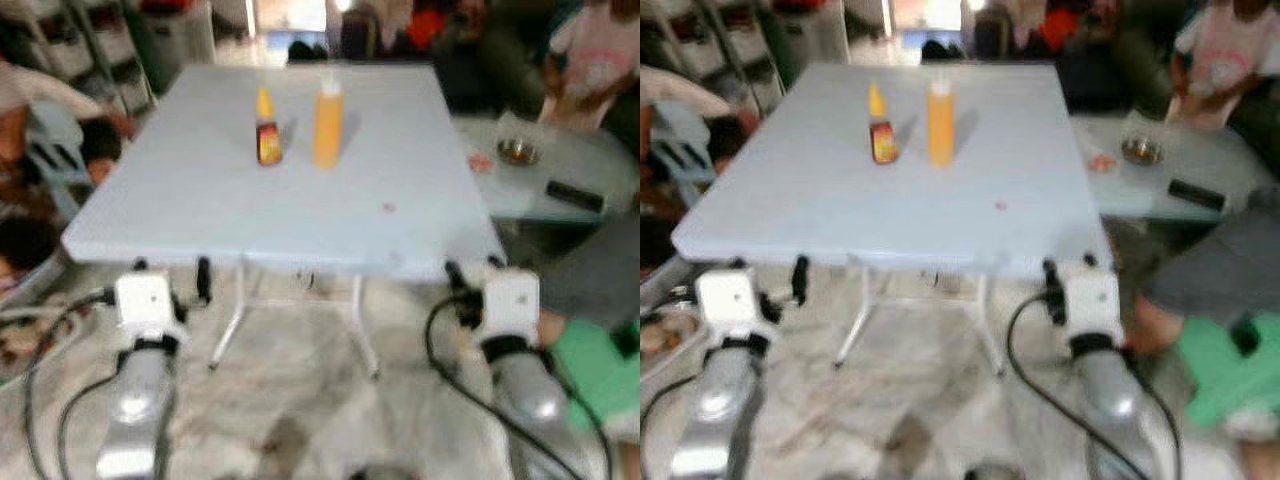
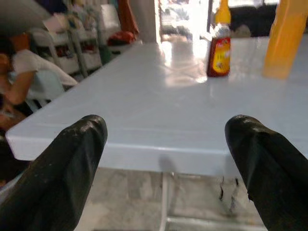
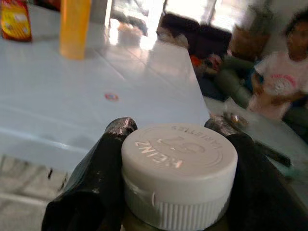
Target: Restocking fridge
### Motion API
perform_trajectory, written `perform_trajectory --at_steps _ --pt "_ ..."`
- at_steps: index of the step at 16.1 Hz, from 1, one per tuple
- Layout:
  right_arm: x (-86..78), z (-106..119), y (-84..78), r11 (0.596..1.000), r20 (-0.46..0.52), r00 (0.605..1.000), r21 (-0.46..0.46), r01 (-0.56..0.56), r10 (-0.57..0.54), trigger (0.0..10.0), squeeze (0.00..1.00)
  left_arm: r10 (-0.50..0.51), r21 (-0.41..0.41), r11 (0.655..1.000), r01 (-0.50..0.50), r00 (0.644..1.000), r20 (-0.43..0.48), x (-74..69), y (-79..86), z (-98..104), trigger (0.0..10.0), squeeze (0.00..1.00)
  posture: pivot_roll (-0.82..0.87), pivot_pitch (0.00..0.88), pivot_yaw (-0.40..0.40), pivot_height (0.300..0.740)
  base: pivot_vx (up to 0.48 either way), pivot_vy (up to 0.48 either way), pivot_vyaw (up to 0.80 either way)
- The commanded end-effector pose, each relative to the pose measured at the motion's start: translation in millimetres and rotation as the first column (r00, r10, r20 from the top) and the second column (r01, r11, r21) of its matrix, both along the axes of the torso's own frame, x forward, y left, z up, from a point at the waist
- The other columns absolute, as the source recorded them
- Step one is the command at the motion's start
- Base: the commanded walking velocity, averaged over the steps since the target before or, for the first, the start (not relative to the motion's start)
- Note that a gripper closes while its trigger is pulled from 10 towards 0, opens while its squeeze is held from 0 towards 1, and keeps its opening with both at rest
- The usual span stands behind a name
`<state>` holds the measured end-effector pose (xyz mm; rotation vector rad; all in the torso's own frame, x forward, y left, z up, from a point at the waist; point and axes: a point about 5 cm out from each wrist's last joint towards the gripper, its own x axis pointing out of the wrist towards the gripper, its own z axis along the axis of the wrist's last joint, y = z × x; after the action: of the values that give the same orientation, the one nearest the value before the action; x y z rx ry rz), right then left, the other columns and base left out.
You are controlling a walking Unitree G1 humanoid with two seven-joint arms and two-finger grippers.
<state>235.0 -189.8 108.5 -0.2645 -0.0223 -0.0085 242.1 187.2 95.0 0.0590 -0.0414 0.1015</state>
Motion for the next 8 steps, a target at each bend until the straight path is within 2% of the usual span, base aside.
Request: perform_trajectory --at_steps 1,8 --pt "8.1 12.8 3.2 1.0 0.061 0.998 -0.028 -0.011 0.013 10.0 0.0 0.001 0.005 1.0 -0.001 1.0 0.012 1.9 -2.3 3.8 10.0 0.0 -0.04 0.0 0.002 0.74 0.0 0.0 0.8" --pt "11.3 12.5 5.5 0.999 0.065 0.998 -0.022 -0.026 0.027 10.0 0.0 0.036 0.017 0.999 -0.036 0.999 0.025 1.4 0.6 5.2 10.0 0.0 -0.03 0.0 -0.007 0.74 0.0 0.0 0.8"
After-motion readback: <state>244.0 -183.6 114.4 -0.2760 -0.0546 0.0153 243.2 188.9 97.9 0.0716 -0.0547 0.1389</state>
